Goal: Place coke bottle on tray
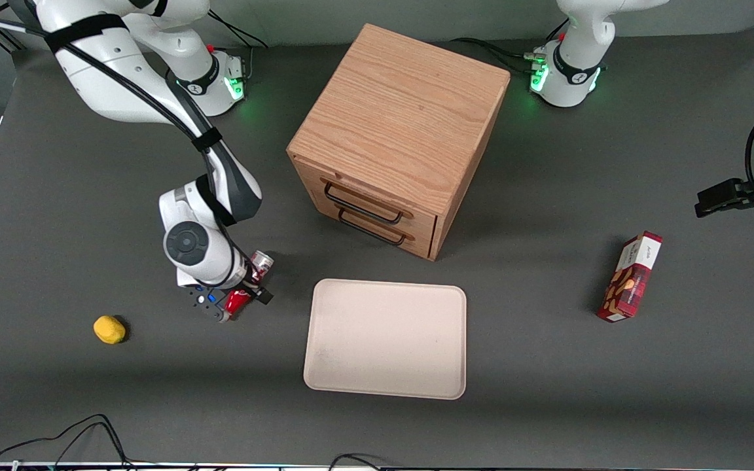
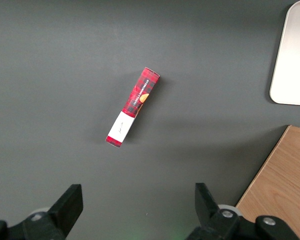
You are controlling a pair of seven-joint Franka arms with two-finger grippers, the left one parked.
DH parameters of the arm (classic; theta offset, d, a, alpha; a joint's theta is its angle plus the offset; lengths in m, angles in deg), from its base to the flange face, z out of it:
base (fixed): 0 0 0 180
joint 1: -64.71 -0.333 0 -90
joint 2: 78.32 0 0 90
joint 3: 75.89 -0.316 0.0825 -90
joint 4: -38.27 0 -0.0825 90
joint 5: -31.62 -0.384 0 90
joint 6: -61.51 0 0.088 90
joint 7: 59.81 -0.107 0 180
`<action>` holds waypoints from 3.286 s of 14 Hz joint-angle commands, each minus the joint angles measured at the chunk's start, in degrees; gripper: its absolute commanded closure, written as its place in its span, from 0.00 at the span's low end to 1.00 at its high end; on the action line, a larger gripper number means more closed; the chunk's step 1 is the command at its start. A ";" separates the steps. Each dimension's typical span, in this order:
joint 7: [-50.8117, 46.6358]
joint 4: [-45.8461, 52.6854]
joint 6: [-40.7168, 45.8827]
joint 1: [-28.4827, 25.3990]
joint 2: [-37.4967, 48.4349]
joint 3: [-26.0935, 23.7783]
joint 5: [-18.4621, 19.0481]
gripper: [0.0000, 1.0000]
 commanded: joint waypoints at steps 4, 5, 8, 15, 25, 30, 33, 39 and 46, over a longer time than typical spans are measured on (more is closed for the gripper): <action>-0.61 -4.26 -3.96 -0.13 -2.16 -1.46 9.71 0.00; -0.70 -4.96 -5.19 -0.13 -2.25 -1.46 10.59 0.02; -0.62 -6.02 -6.17 0.05 -2.34 -1.46 11.65 0.29; -0.70 -7.08 -6.52 0.22 -1.29 -1.46 11.83 1.00; -0.17 -6.73 -4.34 1.98 4.94 -1.90 11.21 1.00; 11.40 9.57 17.51 9.27 6.53 -7.97 3.76 1.00; 19.23 21.89 30.00 9.54 6.18 -7.36 -2.48 1.00; 26.98 39.74 48.74 9.63 4.17 -7.09 -4.70 1.00; 27.07 54.44 45.27 2.71 -10.76 -6.92 -6.72 1.00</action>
